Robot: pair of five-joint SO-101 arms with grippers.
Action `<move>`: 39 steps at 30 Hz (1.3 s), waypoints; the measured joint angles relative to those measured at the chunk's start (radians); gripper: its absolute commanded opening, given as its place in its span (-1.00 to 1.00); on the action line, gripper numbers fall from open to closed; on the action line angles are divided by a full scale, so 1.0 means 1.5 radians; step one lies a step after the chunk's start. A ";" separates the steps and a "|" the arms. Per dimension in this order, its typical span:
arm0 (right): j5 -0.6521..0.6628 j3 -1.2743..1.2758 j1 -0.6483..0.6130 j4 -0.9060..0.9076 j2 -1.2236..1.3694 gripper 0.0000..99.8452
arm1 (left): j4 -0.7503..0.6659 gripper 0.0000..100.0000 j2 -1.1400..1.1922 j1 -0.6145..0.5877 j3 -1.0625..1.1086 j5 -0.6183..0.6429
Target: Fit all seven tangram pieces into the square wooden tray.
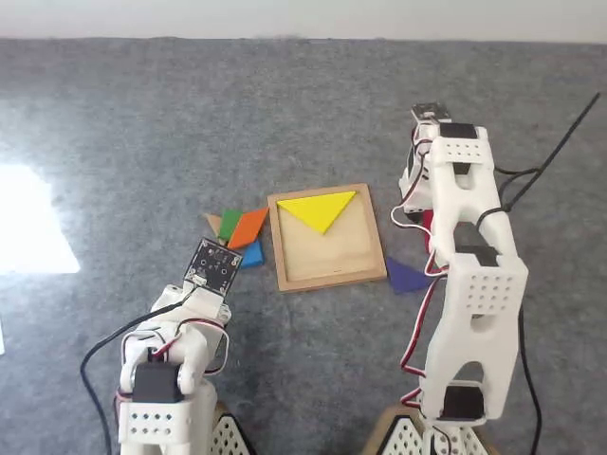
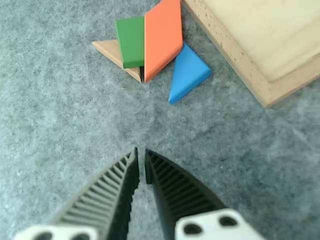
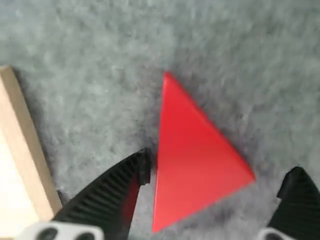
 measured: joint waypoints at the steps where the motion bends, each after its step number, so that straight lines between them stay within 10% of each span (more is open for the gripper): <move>1: 0.003 -0.002 0.000 -0.003 0.006 -0.29 | 0.000 -0.96 0.000 0.000 0.000 0.000; 13: 0.039 -0.010 0.000 -0.015 0.025 -0.52 | 0.000 -0.96 0.000 0.000 0.000 0.000; 39: -0.032 -0.011 -0.045 0.095 -0.184 -0.29 | 0.000 -0.96 0.000 0.000 0.000 0.000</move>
